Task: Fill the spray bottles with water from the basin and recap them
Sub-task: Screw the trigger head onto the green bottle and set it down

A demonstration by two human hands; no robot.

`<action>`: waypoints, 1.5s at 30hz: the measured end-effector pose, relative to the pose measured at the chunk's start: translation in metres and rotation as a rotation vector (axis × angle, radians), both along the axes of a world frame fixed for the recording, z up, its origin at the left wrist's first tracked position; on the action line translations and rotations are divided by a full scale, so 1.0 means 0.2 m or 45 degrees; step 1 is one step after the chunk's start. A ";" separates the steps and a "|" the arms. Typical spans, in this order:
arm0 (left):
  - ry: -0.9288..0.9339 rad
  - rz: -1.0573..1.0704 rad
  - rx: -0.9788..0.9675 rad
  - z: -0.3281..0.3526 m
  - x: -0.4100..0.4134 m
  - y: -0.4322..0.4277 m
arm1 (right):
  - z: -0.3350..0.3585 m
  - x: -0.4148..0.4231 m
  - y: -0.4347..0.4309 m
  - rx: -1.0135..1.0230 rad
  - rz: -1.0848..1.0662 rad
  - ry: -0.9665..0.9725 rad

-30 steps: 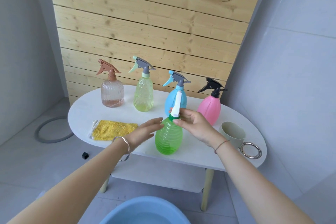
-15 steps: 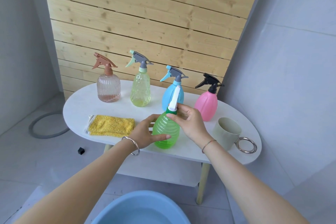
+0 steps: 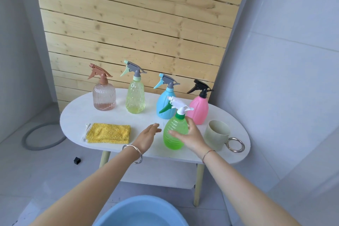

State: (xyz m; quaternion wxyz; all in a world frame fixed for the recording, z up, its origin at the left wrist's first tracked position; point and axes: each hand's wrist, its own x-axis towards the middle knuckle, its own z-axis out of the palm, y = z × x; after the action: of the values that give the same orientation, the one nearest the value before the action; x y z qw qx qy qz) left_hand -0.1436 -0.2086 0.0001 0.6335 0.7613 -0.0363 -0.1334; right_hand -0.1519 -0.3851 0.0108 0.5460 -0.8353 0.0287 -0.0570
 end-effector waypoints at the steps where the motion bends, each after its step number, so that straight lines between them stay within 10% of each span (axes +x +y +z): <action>1: 0.025 -0.009 -0.030 0.01 0.00 -0.01 | -0.01 0.00 0.03 -0.030 0.006 0.009; 21: -0.110 0.019 -0.188 0.29 0.25 -0.50 | 0.80 0.17 -0.64 0.024 -0.143 -0.328; 45: -0.058 -0.006 -0.320 -0.10 0.47 -0.89 | -0.04 0.56 -1.22 0.102 -0.103 0.082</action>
State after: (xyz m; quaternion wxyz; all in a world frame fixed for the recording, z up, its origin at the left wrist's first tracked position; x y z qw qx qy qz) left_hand -0.0487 -0.3873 -0.0193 0.7226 0.6786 -0.0690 -0.1121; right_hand -0.0407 -0.6293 0.0020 0.5751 -0.8123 0.0822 -0.0512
